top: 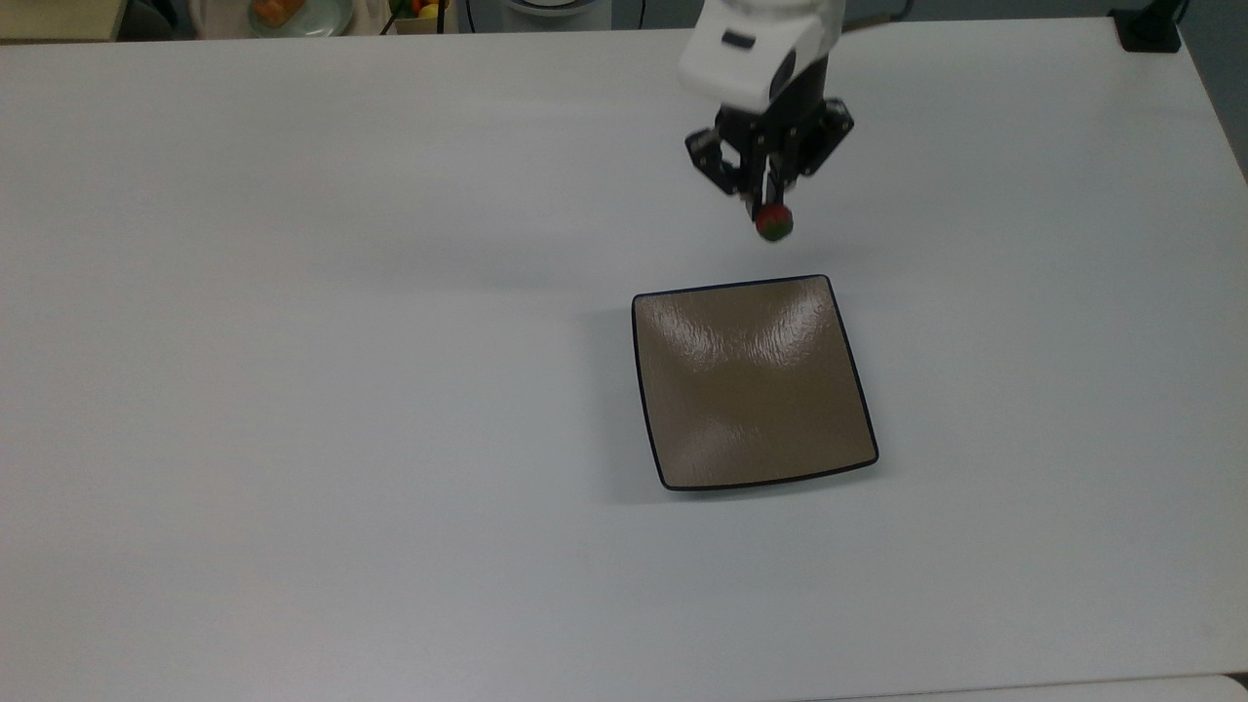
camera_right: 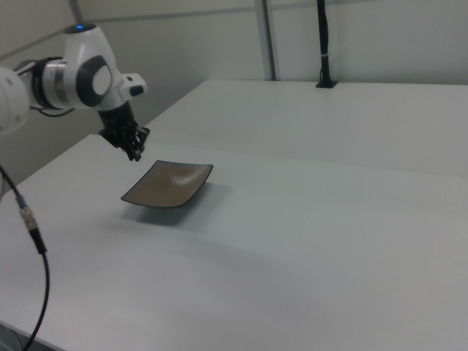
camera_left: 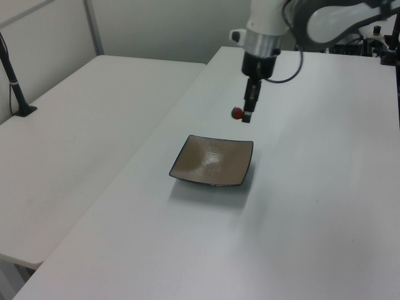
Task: Strawberries on a ceramic plate
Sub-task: 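Carry the held strawberry over the brown square plate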
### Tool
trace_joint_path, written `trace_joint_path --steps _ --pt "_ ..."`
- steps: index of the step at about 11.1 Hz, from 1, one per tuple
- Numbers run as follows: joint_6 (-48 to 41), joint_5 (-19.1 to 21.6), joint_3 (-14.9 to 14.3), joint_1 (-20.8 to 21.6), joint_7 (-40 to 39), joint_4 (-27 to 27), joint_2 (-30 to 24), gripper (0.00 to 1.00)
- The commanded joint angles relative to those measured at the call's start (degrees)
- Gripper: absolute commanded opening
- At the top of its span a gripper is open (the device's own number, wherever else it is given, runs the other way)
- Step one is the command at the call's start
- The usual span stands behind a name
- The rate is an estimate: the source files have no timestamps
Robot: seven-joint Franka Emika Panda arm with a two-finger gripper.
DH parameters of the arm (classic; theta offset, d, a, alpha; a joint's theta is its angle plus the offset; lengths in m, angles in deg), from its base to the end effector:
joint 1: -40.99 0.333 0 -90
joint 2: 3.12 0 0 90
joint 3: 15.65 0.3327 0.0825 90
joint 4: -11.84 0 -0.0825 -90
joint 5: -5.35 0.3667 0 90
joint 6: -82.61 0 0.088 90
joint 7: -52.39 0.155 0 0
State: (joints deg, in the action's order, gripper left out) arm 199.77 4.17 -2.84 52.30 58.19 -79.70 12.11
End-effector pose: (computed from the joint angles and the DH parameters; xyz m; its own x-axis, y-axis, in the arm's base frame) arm 0.6044 0.2540 0.4728 0.9368 0.2990 0.1819 0.3137 -0.9478 -0.0572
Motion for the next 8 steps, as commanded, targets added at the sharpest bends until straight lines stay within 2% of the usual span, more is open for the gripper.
trace_joint_path --steps 1,4,8 --pt "-0.5 0.2 -2.5 2.0 0.7 8.0 9.4 0.03" --pt "7.5 -0.1 -2.7 2.2 0.8 7.8 13.4 0.03" --pt "16.2 0.1 -2.8 2.2 0.7 6.1 16.1 0.03"
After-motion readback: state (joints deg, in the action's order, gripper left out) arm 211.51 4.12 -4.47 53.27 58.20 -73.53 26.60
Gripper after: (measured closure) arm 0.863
